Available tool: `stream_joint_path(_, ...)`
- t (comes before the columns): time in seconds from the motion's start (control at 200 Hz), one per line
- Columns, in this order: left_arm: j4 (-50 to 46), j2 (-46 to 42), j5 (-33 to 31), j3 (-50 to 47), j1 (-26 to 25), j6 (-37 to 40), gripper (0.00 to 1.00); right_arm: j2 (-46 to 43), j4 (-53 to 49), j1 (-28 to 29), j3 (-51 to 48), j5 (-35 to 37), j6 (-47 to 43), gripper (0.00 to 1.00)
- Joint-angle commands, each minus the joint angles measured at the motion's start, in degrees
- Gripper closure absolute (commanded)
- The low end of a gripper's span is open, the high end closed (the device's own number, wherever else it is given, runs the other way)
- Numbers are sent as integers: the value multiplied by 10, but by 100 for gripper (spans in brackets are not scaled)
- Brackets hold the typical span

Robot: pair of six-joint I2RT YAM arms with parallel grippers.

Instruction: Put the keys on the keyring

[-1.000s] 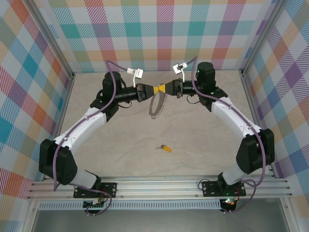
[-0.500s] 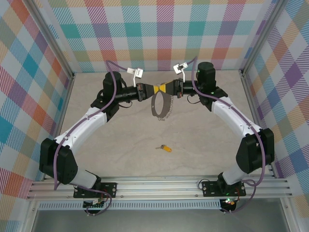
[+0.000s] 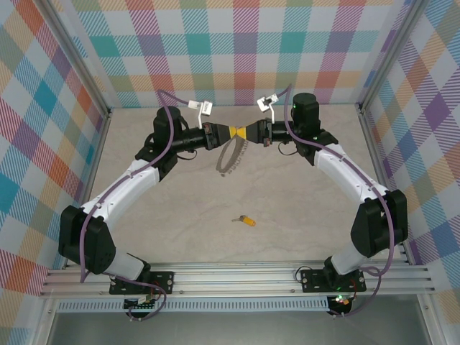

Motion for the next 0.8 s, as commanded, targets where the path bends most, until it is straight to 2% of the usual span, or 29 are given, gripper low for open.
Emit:
stream_joint_path(0.0,14,-2,13,10,-5,4,76,3,16,3,6,-21,1,100)
stream_joint_path(0.26,14,5,28,11,-11,6,82,4,19,3,10,-20,6,100)
stream_joint_path(0.545,14,8,25,14,-15,8,100,4,15,3,8,-20,6,100)
stream_joint_path(0.68,11,9,22,13,-16,10,100,-1,6,3,7,-14,4,100)
stream_joint_path(0.73,8,9,19,12,-17,14,100,-6,2,1,5,-6,4,90)
stream_joint_path(0.795,4,5,6,7,-17,23,100,-16,2,-8,0,4,12,70)
